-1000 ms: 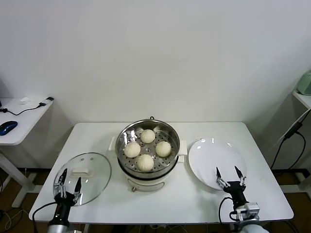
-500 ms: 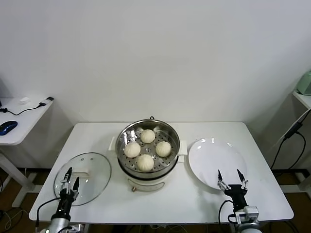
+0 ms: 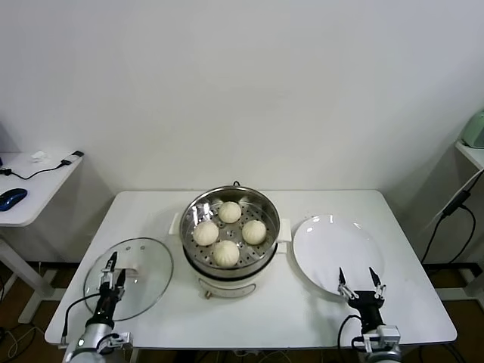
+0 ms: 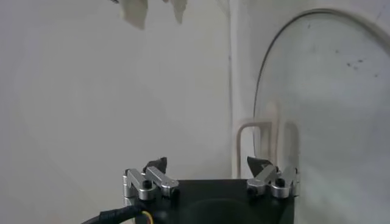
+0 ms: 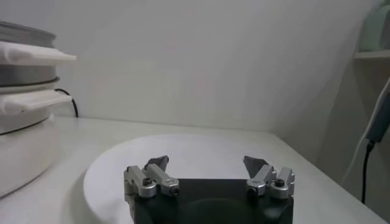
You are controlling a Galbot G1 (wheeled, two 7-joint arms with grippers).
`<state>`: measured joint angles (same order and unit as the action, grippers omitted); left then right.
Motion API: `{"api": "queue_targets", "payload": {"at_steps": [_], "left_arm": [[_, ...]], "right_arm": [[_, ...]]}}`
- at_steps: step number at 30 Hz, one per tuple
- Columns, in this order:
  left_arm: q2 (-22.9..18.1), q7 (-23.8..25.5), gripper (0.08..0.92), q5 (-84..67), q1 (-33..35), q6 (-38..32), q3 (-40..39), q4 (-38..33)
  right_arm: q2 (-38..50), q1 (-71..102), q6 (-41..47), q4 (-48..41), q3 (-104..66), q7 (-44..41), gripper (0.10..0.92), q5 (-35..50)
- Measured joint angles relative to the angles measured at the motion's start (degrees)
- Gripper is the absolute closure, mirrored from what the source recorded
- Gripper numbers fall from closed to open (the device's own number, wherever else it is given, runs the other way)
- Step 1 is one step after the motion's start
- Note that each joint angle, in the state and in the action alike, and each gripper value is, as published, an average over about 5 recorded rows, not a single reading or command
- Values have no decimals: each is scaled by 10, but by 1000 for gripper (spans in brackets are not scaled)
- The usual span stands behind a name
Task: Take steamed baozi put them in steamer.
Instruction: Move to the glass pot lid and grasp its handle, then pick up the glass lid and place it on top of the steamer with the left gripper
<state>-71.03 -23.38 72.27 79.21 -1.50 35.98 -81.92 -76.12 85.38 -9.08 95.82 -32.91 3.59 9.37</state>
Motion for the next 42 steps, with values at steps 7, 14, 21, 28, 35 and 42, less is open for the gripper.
{"api": "queue_targets", "payload": {"at_steps": [7,14,21,28,35,42], "left_arm": [[-4,5,302,5,-12,2,-2,17],[-8,5,510,12,-17,7,-2,29],[-15,2,718,11,-27,15,-1,41],[-16,4,865,7,-22,16,1,34],[-8,21,866,-15,-2,20,15,-22],[32,76,866,-76,41,53,33,-133]], "right_arm": [[-5,-3,1,1,3,3,203,-3],[-11,-8,2,1,7,5,203,-7],[-14,-11,2,0,8,6,203,-8],[-13,-15,3,2,7,7,203,-10],[-10,-15,7,9,5,11,203,-13],[-3,-19,19,19,4,18,203,-20]]}}
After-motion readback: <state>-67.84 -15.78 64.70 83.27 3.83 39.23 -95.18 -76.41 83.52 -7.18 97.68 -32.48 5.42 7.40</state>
